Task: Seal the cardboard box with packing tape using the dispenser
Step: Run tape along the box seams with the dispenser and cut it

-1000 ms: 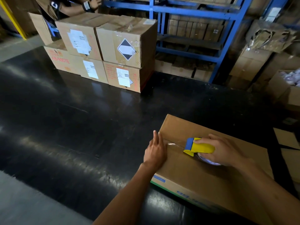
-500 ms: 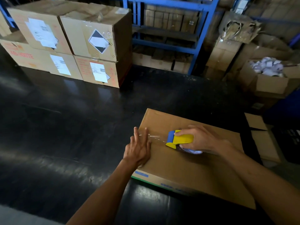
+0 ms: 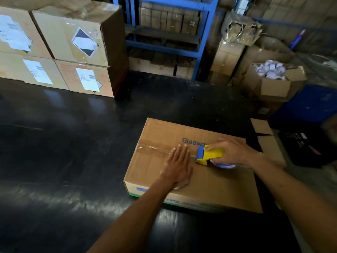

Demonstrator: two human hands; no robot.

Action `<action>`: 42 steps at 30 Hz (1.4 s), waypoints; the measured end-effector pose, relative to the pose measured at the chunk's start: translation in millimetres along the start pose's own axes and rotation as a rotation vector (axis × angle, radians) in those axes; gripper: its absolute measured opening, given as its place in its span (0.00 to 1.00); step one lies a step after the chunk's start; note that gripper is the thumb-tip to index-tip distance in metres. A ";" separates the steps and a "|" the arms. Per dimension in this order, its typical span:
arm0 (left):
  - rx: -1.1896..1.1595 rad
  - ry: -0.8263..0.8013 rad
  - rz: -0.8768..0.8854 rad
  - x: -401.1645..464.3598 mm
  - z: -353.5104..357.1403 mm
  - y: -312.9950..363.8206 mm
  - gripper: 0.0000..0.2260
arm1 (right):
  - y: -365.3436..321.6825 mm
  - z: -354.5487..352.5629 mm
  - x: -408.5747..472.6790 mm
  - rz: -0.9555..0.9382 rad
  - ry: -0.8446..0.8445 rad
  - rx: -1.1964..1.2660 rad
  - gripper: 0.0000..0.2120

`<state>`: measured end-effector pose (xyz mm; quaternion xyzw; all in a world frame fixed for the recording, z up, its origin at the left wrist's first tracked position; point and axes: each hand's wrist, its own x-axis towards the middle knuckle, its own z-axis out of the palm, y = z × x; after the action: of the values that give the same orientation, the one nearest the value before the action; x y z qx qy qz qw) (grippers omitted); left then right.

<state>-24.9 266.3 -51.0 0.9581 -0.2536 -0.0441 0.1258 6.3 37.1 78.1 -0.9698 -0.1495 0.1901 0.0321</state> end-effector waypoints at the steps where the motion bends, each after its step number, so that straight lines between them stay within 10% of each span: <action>1: -0.031 0.002 0.010 6.8 6.3 15.0 0.31 | 0.1 1.3 -0.7 -0.002 0.011 0.004 0.25; 42: 0.168 -0.026 -0.058 40.1 22.4 103.6 0.38 | 106.2 9.0 -26.0 -0.199 0.140 0.026 0.26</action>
<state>-42.6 154.5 -46.2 0.9715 -0.2302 -0.0388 0.0406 9.4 -72.0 66.5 -0.9605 -0.2400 0.1200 0.0738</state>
